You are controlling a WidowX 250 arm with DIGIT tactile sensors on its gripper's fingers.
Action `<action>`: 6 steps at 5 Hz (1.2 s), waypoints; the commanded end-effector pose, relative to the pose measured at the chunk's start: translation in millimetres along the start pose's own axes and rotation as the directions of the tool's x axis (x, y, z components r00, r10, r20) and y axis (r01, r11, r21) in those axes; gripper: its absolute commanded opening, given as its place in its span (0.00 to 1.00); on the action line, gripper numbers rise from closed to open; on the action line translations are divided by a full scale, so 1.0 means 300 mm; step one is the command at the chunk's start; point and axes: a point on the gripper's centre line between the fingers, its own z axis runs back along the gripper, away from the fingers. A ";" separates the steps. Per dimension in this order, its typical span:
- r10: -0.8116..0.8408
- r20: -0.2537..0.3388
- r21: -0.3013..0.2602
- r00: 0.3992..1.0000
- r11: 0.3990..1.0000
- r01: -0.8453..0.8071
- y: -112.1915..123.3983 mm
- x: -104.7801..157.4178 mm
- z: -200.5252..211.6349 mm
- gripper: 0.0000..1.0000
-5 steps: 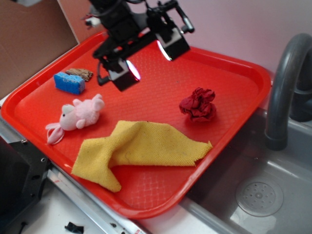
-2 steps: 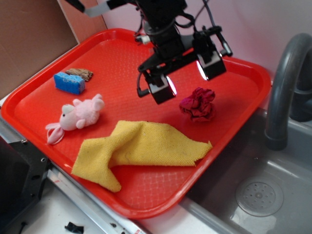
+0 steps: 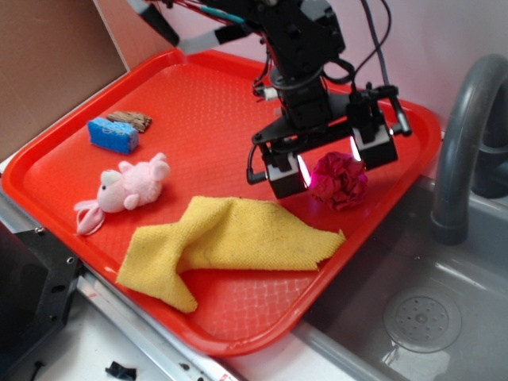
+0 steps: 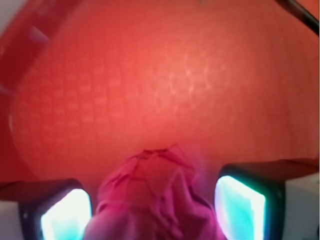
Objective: Grab the red paper.
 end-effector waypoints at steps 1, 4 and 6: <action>0.034 0.020 0.008 0.999 0.999 -0.034 -0.037 0.031 0.014 0.94; -0.015 0.063 -0.009 0.998 1.000 0.015 0.034 0.093 0.230 0.00; -0.327 -0.060 -0.014 0.943 0.945 0.327 0.180 0.177 0.594 0.00</action>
